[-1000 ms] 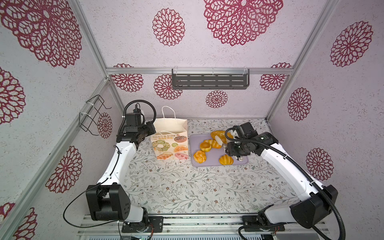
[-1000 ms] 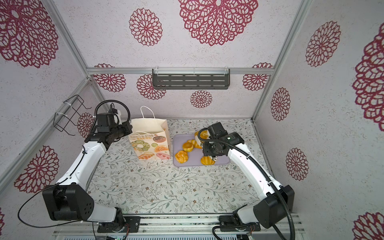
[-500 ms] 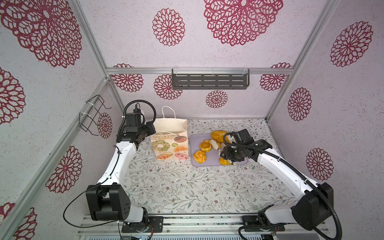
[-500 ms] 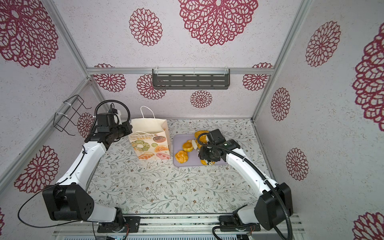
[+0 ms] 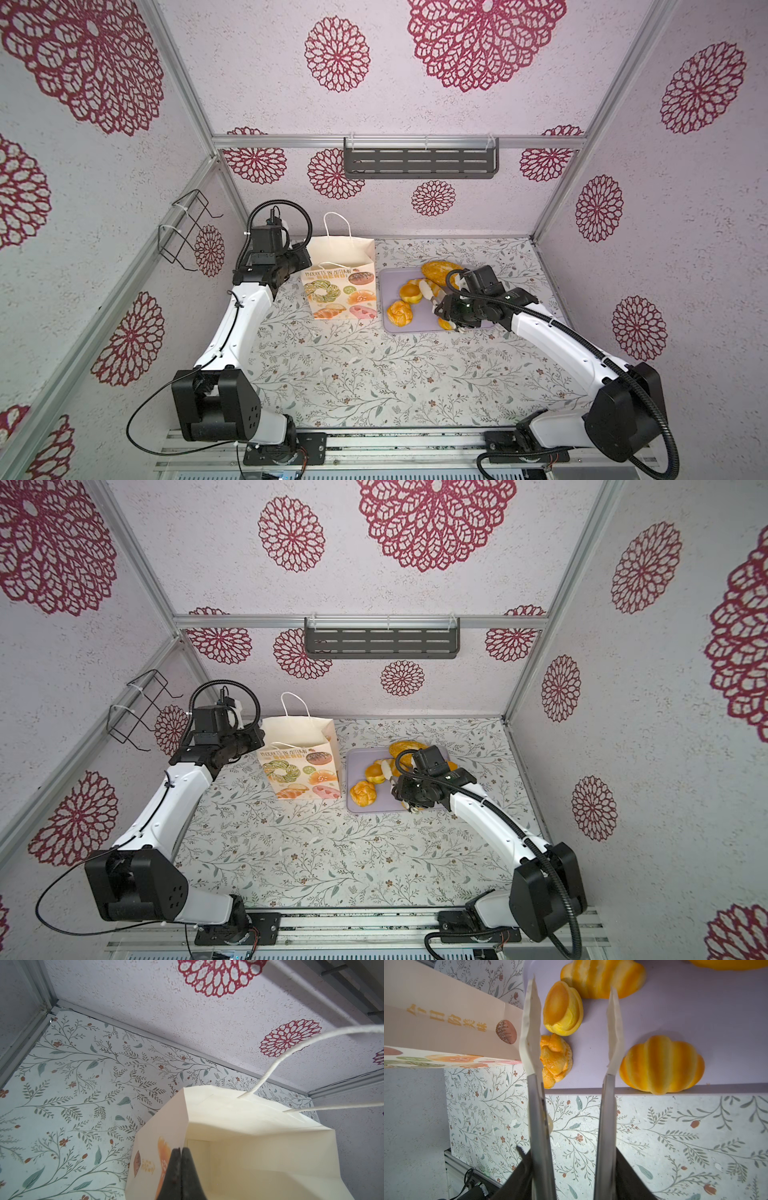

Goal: Place the fake bread into the paper bag
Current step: 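Move the open tongs with the right gripper back over the tray, then lower the tongs and close them on the yellow tart with the right gripper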

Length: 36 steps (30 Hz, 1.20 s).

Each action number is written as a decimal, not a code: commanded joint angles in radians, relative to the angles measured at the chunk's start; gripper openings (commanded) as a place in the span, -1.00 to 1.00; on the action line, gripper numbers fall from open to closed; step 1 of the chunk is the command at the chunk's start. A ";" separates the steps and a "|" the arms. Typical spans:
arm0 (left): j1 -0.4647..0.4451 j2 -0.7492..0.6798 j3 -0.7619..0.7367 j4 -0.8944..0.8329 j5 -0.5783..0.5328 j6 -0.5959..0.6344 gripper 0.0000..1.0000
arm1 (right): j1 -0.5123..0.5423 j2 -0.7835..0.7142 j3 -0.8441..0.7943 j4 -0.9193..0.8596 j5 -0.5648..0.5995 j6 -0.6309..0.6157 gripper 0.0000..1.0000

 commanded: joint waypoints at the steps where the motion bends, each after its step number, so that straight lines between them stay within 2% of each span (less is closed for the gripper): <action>1: -0.001 -0.027 0.003 0.007 -0.004 0.010 -1.00 | 0.014 -0.012 0.017 0.067 -0.018 0.033 0.05; 36: -0.003 -0.027 0.002 0.004 -0.011 0.012 -1.00 | 0.055 0.076 -0.064 0.229 -0.046 0.112 0.02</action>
